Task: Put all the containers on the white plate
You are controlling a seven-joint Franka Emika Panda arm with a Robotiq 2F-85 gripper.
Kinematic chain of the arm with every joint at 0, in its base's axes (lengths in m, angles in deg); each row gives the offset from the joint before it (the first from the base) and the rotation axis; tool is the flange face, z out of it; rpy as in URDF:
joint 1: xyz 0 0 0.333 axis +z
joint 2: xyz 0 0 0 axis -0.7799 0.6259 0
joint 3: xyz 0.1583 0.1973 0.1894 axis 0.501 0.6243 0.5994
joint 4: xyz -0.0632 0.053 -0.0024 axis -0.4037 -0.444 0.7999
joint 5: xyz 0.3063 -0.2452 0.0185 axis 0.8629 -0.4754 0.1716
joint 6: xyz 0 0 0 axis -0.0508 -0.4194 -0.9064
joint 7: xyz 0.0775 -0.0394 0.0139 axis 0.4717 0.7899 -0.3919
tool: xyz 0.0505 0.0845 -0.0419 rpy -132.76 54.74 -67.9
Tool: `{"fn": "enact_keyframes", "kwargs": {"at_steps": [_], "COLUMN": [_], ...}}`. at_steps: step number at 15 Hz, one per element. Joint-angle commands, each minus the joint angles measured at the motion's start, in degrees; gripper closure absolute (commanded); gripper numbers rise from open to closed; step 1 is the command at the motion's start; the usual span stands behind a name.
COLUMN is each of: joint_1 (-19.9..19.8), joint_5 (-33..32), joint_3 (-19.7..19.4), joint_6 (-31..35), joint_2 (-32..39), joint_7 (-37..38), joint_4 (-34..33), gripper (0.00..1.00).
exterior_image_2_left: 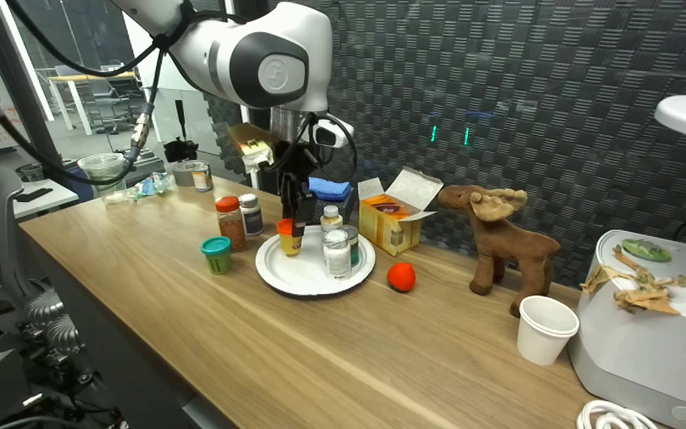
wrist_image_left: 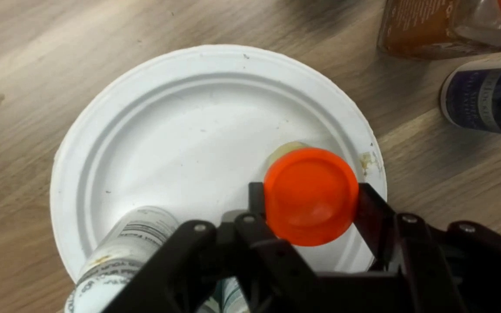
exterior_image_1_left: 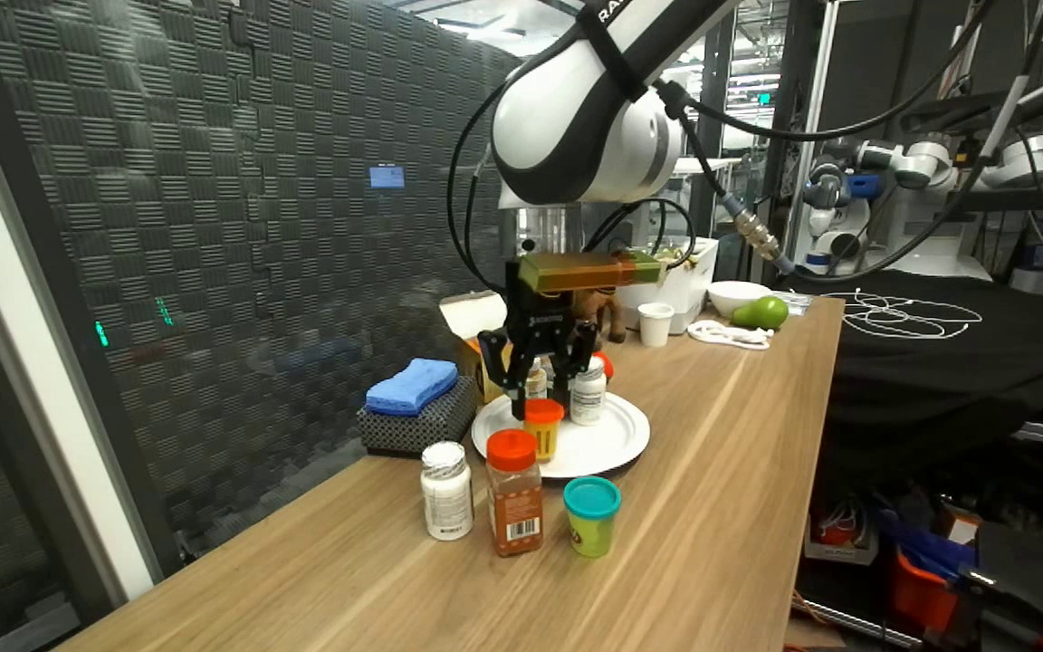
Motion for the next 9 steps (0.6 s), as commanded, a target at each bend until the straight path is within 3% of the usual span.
{"fn": "enact_keyframes", "kwargs": {"at_steps": [1, 9], "joint_1": [0.08, 0.19], "joint_5": [1.32, 1.13], "joint_3": [0.19, 0.17], "joint_6": [0.52, 0.25], "joint_2": [2.23, 4.81], "joint_7": [-2.19, -3.18], "joint_4": [-3.54, -7.02], "gripper": [0.71, 0.71]}}
